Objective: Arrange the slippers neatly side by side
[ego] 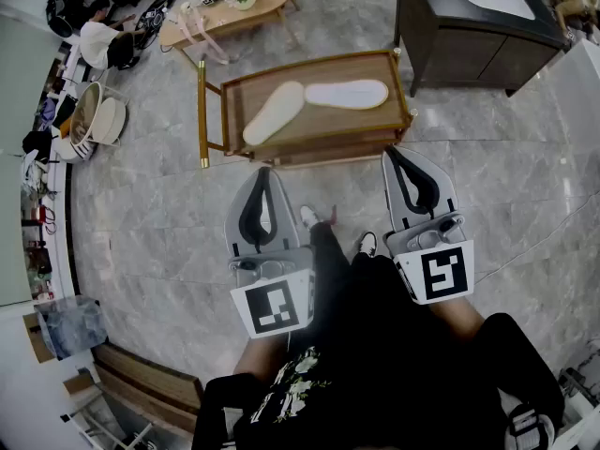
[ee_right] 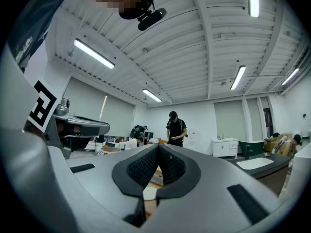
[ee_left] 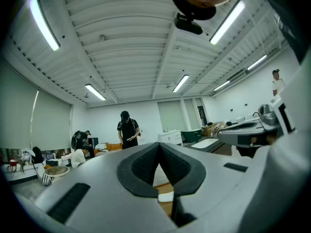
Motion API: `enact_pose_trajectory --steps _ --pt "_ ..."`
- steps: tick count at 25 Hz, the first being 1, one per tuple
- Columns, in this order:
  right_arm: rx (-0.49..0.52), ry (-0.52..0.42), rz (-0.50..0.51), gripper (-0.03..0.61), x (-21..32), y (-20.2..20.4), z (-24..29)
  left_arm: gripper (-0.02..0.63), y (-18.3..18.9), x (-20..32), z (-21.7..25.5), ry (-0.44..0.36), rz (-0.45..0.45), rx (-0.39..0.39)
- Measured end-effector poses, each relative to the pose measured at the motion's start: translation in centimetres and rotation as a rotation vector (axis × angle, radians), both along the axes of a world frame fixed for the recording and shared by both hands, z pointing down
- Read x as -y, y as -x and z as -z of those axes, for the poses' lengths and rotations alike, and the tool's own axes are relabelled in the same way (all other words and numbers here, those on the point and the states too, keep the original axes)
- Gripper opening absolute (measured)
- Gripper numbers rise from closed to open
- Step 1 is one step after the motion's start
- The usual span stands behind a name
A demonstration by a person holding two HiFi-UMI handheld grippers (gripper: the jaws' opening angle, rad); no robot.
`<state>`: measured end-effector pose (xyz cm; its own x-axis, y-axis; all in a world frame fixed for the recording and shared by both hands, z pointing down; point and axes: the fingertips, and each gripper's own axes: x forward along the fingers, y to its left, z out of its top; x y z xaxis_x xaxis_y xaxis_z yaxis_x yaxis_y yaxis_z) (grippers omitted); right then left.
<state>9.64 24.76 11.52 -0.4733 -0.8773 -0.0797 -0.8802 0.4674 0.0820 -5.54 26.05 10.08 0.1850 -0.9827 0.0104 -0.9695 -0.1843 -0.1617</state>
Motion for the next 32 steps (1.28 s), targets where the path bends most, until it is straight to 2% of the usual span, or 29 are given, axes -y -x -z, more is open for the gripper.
enact_pose_trajectory --steps 5,10,21,32 --pt "-0.004 0.025 0.011 -0.003 -0.1 0.7 -0.7 0.002 0.5 -0.1 -0.5 0.002 0.009 0.008" --pt "0.048 0.009 0.084 -0.003 0.0 1.8 -1.2 0.002 0.9 0.1 -1.0 0.011 0.013 0.002" --pt "0.019 -0.001 0.115 -0.002 0.5 2.8 -1.3 0.002 0.2 1.5 -1.2 -0.004 -0.023 0.021" --pt "0.015 -0.024 0.168 -0.002 1.7 4.9 -0.7 0.002 2.4 2.6 -1.1 -0.010 0.018 -0.003"
